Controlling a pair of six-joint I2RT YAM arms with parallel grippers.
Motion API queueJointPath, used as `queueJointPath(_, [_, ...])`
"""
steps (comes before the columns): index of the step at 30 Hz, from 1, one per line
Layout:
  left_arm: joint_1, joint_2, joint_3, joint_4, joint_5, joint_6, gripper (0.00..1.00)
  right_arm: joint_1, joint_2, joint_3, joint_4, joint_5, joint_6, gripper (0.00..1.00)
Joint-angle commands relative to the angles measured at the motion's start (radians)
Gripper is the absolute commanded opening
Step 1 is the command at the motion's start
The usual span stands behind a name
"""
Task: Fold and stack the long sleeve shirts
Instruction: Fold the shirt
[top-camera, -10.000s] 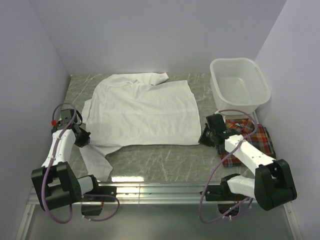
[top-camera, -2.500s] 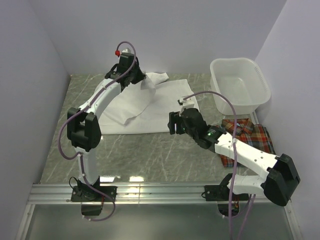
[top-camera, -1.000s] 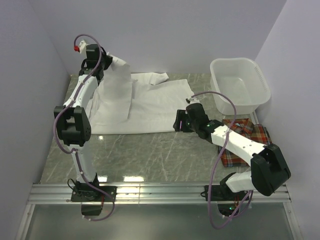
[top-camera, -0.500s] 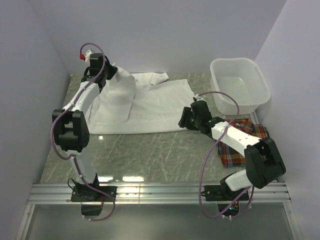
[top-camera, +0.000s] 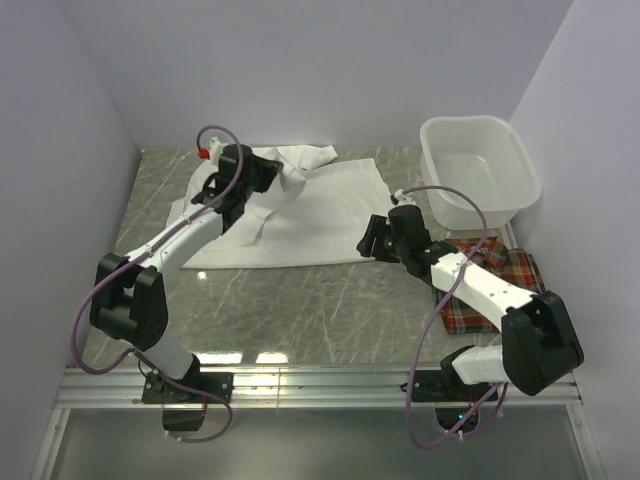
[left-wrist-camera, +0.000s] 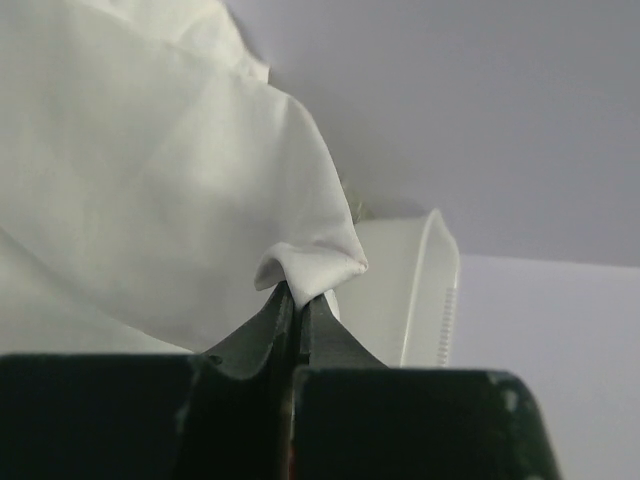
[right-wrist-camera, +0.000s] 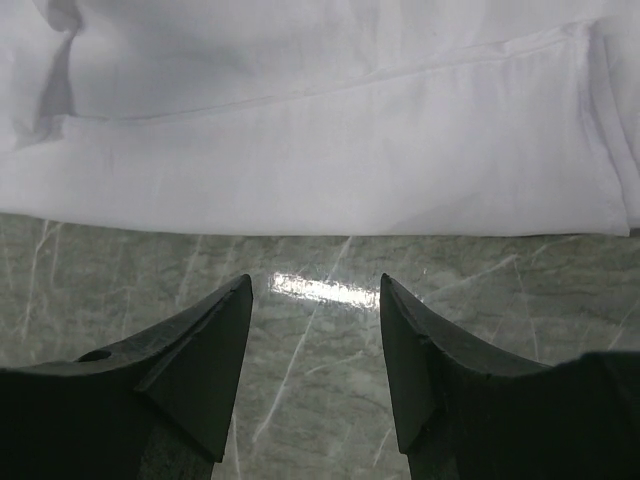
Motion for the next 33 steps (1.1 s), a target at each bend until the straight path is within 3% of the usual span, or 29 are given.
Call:
queueJointPath(1, [-0.069,-0.036,-0.080,0.116,-0.045,-0.153,0.04,-0.005,-0.072,-0.019,0.047,0.007,-0.007,0.61])
queueJointPath(6, [-0.179,-0.071,-0.201,0.222,-0.086,-0.197,0.04,-0.004,-0.105,-0.045,0.057,-0.001,-0.033,0.61])
queueJointPath(11, [-0.193,-0.088,-0.204,0.153,-0.157,-0.138,0.05,-0.005,-0.113,-0.046,0.080,-0.065,-0.059,0.61])
queueJointPath(15, [-0.147,-0.103,-0.161,0.128,-0.244,-0.051,0.04,-0.004,-0.104,-0.034,0.075,-0.087,-0.087,0.61])
queueJointPath(21, [0.015,-0.071,-0.043,0.064,-0.227,0.003,0.04,0.005,-0.090,-0.014,0.061,-0.103,-0.107,0.61])
queueJointPath(25, [0.063,-0.051,0.003,0.044,-0.238,0.024,0.04,0.018,-0.084,-0.014,0.061,-0.113,-0.113,0.61])
queueJointPath(28, [0.080,-0.083,-0.023,0.045,-0.226,-0.028,0.04,0.019,-0.082,-0.009,0.060,-0.113,-0.119,0.61])
queueJointPath(33, [0.028,-0.184,-0.193,0.121,-0.151,-0.138,0.06,0.022,-0.087,-0.017,0.060,-0.110,-0.119,0.61])
